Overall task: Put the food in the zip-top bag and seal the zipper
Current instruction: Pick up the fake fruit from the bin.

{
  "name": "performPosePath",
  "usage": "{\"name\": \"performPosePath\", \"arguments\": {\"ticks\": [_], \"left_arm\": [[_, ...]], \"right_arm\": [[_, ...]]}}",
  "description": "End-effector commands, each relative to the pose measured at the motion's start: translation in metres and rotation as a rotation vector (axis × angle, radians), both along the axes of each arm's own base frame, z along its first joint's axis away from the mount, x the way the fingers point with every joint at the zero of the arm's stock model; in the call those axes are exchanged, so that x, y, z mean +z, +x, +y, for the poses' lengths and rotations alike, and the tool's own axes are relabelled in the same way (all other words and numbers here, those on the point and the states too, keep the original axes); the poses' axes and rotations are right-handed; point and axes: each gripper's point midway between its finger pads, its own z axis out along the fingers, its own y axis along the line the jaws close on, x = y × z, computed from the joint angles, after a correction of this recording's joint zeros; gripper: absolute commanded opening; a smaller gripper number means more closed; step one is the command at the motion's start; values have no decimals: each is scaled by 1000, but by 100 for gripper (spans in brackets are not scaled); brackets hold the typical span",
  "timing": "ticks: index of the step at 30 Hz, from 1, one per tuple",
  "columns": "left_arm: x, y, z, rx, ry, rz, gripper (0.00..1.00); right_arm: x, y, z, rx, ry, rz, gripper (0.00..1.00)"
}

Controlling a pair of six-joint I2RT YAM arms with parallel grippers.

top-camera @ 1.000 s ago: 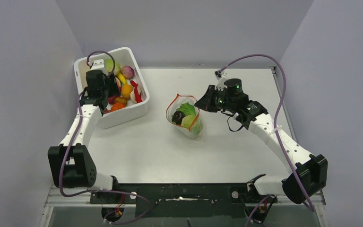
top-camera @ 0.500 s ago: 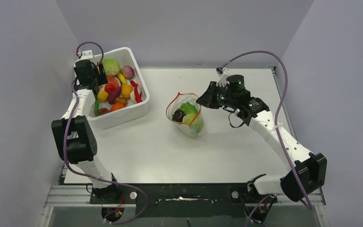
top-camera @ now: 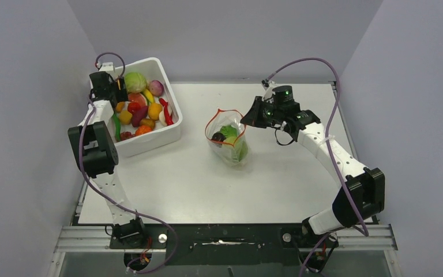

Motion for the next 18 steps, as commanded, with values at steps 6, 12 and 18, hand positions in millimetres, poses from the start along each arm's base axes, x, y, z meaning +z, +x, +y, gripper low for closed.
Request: {"name": "performPosePath", "arguments": {"ticks": [6,12,18], "left_arm": [[35,57,17,-65,115,-157,65],[39,79,23,-63,107,-200,60],[42,96,19,-86,77,-247,53]], "right_arm": [[29,23,7,18,32,-72,0],[24,26,2,3,22,-55,0],[20,27,-4,-16,16,-47,0]]}}
